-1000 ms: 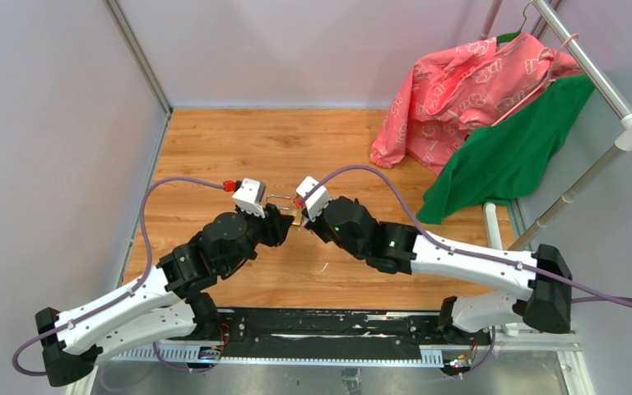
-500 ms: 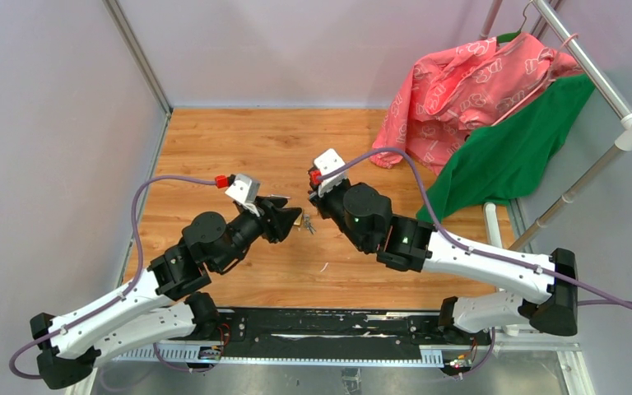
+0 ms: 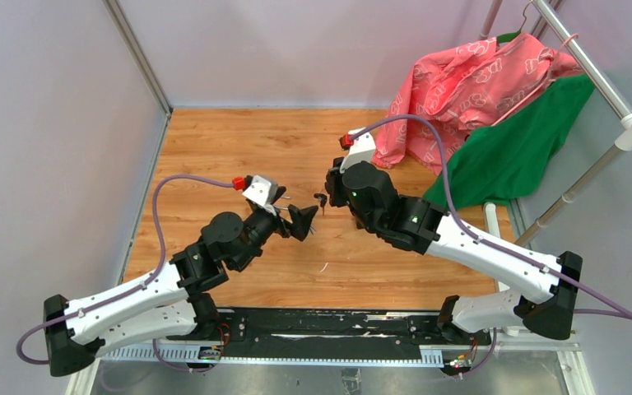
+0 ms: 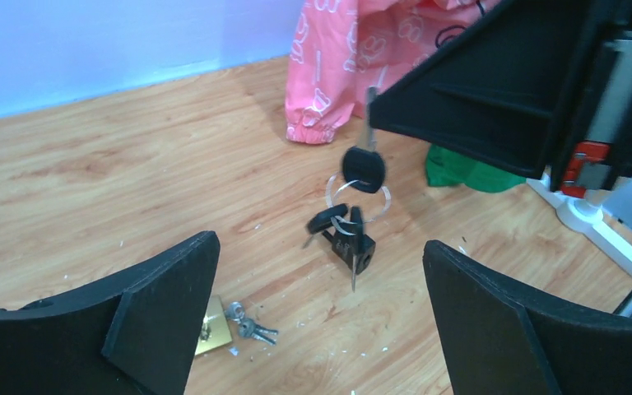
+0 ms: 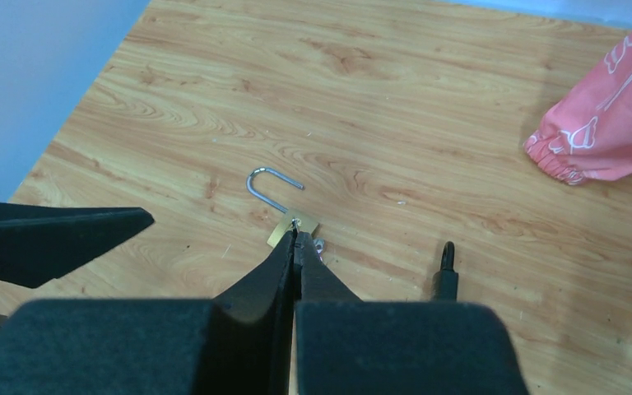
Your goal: Unlock with the key
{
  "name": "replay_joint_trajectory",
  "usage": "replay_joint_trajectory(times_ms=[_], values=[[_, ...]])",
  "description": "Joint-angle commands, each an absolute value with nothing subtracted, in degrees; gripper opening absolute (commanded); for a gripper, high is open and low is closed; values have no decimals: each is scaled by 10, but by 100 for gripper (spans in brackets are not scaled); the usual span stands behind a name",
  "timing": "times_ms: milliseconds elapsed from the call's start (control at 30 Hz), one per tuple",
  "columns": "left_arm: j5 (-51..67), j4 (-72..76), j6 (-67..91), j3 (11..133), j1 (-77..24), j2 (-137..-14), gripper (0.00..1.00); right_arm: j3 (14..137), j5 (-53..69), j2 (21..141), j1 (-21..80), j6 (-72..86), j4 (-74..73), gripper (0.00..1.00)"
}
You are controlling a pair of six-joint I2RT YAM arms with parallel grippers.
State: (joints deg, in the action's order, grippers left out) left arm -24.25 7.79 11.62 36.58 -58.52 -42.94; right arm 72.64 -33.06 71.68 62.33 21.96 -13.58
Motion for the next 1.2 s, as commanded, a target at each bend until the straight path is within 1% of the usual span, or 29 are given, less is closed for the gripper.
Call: replay_joint_trajectory(times_ms=[0,100,200,400,533,600,667,700,767,933,1067,1167], values=[[-251,134,48,392,-623,-461,97,754,-329,722,617,261,-163,0],[-273,187,-19,376,-654,-484,95,765,-328,726,617,276,-178,0],[-287,271,-90,341,-689,-492,94,776,-328,726,617,289,-191,0],[-304,454,-196,276,-700,-522,94,788,-305,717,616,317,-204,0],[-339,660,-316,232,-717,-595,94,796,-286,711,616,335,-211,0],[-359,801,-394,223,-734,-665,94,801,-275,710,616,345,-217,0],[-378,883,-462,235,-744,-725,94,803,-270,709,616,351,-219,0],[-392,886,-492,249,-749,-743,93,805,-266,708,616,352,-221,0],[-404,890,-500,265,-751,-761,91,808,-262,707,616,357,-226,0],[-404,889,-492,271,-751,-749,87,809,-262,701,615,364,-241,0],[-416,891,-519,280,-751,-757,80,807,-251,701,615,379,-245,0],[-414,891,-528,284,-751,-758,71,808,-243,702,615,389,-248,0]])
